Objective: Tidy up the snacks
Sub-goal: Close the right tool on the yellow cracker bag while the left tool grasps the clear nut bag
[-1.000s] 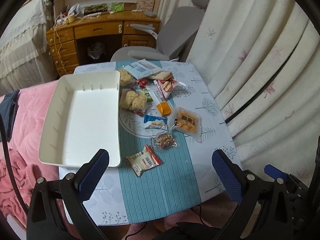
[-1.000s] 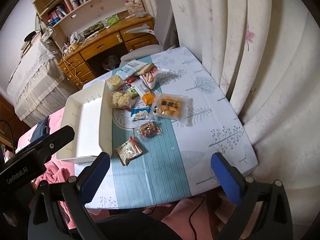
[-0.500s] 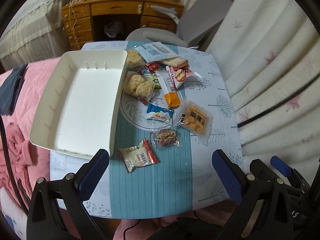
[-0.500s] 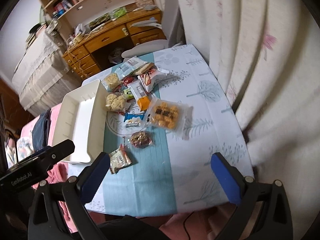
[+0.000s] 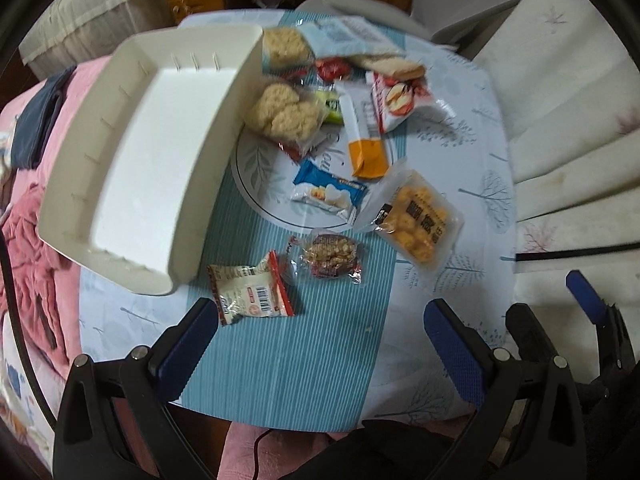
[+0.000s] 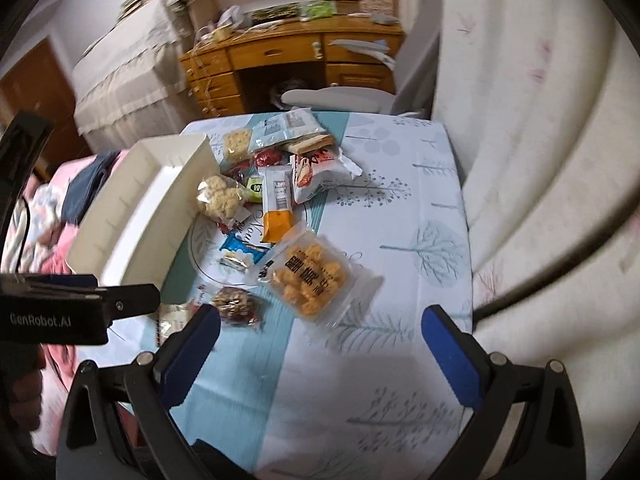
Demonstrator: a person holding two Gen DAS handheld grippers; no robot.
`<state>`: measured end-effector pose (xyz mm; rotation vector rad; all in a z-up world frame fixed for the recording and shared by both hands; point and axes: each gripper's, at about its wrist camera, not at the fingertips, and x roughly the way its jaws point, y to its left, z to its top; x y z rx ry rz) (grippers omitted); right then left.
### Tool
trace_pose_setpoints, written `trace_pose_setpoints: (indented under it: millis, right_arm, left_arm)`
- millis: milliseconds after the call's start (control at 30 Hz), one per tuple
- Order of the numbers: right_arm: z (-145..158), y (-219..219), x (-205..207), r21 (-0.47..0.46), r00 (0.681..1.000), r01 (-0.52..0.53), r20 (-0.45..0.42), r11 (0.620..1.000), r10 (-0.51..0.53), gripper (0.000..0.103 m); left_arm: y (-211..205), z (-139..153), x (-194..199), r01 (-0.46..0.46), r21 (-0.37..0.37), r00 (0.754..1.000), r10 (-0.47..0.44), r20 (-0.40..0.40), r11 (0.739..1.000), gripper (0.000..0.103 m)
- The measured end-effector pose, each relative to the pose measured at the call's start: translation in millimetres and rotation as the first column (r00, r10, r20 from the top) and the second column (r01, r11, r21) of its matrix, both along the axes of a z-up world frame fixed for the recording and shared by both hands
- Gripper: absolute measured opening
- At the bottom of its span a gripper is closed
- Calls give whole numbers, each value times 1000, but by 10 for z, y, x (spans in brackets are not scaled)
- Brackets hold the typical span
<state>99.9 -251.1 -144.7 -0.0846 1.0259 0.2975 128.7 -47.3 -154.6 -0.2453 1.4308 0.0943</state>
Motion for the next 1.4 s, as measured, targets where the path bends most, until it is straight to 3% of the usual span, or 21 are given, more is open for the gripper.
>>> trace_pose_setpoints:
  millis: [200, 433, 733, 967, 1233, 1400]
  right_arm:
    - [-279, 55, 209, -32, 987, -159, 8, 987, 159, 101]
    - [-624, 168, 408, -66, 947, -317, 25, 946, 320, 101]
    - [-1107, 305, 573, -148, 880, -466, 32, 873, 475, 101]
    - [-1382, 410, 641, -157, 838, -538, 4, 828, 545, 101]
    - [-1537, 444, 662, -175, 839, -540, -31, 823, 544, 93]
    - [-1515, 327, 715, -104, 861, -509, -60, 855, 505, 89]
  left_arm:
    - [-127, -383, 187, -24, 25, 995, 26, -97, 999, 102]
    - [-183, -895, 417, -40, 62, 979, 51, -197, 997, 102]
    - [-181, -1382, 585, -53, 81, 959, 73, -274, 995, 102]
    - [-174, -1630, 635, -55, 69, 943, 75, -325, 996, 93]
    - [-237, -1780, 754, -67, 63, 944, 84, -320, 996, 87]
    - [-254, -1766, 729, -78, 58, 947, 92, -306, 995, 84]
